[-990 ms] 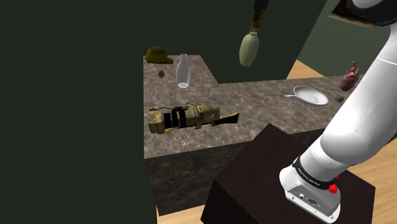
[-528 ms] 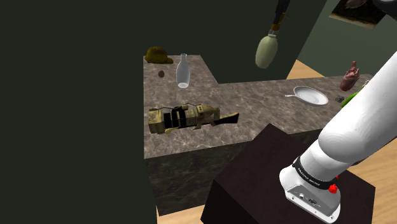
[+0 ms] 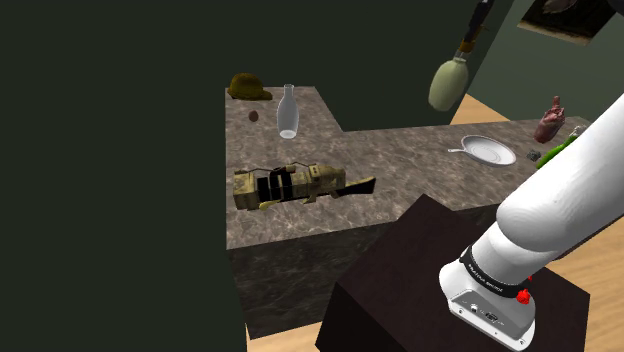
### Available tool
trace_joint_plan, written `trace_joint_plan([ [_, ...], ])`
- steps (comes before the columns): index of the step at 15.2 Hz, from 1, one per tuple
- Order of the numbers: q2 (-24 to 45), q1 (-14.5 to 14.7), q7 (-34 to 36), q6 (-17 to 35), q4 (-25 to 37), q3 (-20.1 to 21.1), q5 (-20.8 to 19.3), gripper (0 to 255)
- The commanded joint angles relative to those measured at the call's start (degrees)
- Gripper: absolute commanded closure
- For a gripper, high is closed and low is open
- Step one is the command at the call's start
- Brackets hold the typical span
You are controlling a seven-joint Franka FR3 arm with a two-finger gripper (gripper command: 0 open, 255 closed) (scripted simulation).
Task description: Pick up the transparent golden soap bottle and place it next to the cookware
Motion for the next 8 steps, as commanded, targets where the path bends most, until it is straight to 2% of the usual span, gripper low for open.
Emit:
trace_joint_plan([
  [1, 0.4, -1.5, -3.2, -0.4, 0.7, -1.6, 0.1, 255],
  [8, 2.5, -6.6, -13.7, -0.9, 3.0, -7.0, 1.0, 255],
])
